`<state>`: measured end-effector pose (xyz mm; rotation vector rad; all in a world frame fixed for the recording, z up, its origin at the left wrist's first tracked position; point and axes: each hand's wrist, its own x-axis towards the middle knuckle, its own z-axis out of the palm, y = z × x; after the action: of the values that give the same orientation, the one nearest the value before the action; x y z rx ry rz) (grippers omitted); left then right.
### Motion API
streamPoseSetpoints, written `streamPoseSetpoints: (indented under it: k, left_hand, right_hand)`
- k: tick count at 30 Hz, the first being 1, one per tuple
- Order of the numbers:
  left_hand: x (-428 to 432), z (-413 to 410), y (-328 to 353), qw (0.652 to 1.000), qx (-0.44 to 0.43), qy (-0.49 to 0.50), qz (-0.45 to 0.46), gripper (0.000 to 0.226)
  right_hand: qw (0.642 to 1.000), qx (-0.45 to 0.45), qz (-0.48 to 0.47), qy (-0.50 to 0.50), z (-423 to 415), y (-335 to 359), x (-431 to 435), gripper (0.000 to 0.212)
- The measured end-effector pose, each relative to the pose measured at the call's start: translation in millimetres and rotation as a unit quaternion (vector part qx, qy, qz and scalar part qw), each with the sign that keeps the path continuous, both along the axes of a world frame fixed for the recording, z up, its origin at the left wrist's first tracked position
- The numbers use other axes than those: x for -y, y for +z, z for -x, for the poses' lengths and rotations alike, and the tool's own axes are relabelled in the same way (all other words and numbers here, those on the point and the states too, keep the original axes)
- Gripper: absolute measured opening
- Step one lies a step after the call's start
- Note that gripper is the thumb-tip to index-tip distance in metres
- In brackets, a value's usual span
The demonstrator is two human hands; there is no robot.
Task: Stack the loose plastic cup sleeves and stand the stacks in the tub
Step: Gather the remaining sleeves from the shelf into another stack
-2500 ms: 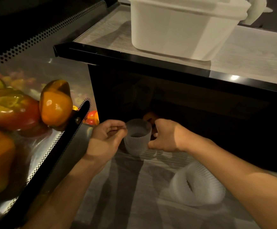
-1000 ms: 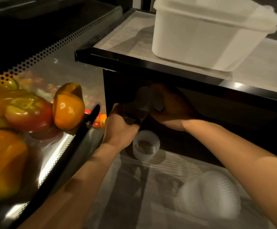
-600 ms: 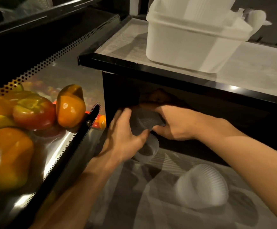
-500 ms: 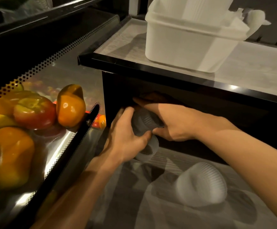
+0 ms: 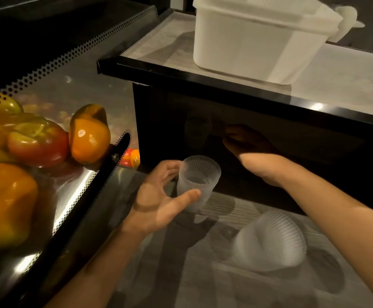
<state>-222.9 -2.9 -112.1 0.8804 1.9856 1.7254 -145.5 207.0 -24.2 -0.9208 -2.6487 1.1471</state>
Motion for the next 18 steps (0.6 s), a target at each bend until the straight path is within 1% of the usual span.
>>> streamPoseSetpoints:
  k: [3, 6, 9, 10, 11, 12, 14, 15, 17, 18]
  left_hand:
    - [-2.5, 3.9, -0.2, 1.000, 0.003, -0.004, -0.004, 0.061]
    - [-4.7, 9.2, -5.5, 1.000, -0.006, -0.014, 0.017, 0.065]
    - [-3.2, 15.2, -12.9, 0.997, 0.008, -0.053, 0.060, 0.079]
    - [-1.6, 13.9, -11.6, 0.996, 0.029, -0.066, 0.053, 0.079]
    - [-3.7, 15.7, -9.3, 0.995, 0.056, -0.067, 0.044, 0.070]
    - [-5.0, 15.0, -5.0, 0.994, 0.092, -0.051, 0.024, 0.057]
    - [-26.5, 30.7, 0.6, 0.989, 0.139, 0.041, 0.020, 0.032]
    - [-41.2, 43.1, 0.6, 0.987, 0.130, 0.075, 0.059, 0.029]
    - [-70.6, 60.1, 6.3, 0.976, 0.128, 0.101, 0.144, 0.040]
    - [-83.0, 66.0, 8.3, 0.971, 0.143, 0.114, 0.155, 0.044]
  right_hand:
    - [1.000, 0.004, 0.012, -0.006, 3.1, -9.4, -7.2, 0.043]
    - [1.000, 0.021, 0.011, -0.011, 9.0, -17.1, -13.0, 0.045]
    - [0.999, 0.038, 0.009, -0.012, 17.2, -26.9, -18.3, 0.050]
    - [0.999, 0.043, 0.007, -0.013, 20.3, -29.5, -20.0, 0.050]
    - [0.999, 0.048, 0.010, -0.012, 24.3, -32.5, -22.2, 0.050]
    - [0.999, 0.048, 0.018, -0.010, 29.0, -34.6, -23.6, 0.050]
    - [0.998, 0.041, 0.039, -0.017, 42.7, -38.1, -24.2, 0.049]
    - [0.998, 0.040, 0.039, -0.023, 52.0, -40.3, -25.5, 0.049]
    - [0.998, 0.035, 0.040, -0.031, 69.4, -45.4, -29.2, 0.048]
    - [0.998, 0.030, 0.049, -0.034, 76.7, -47.9, -31.3, 0.046]
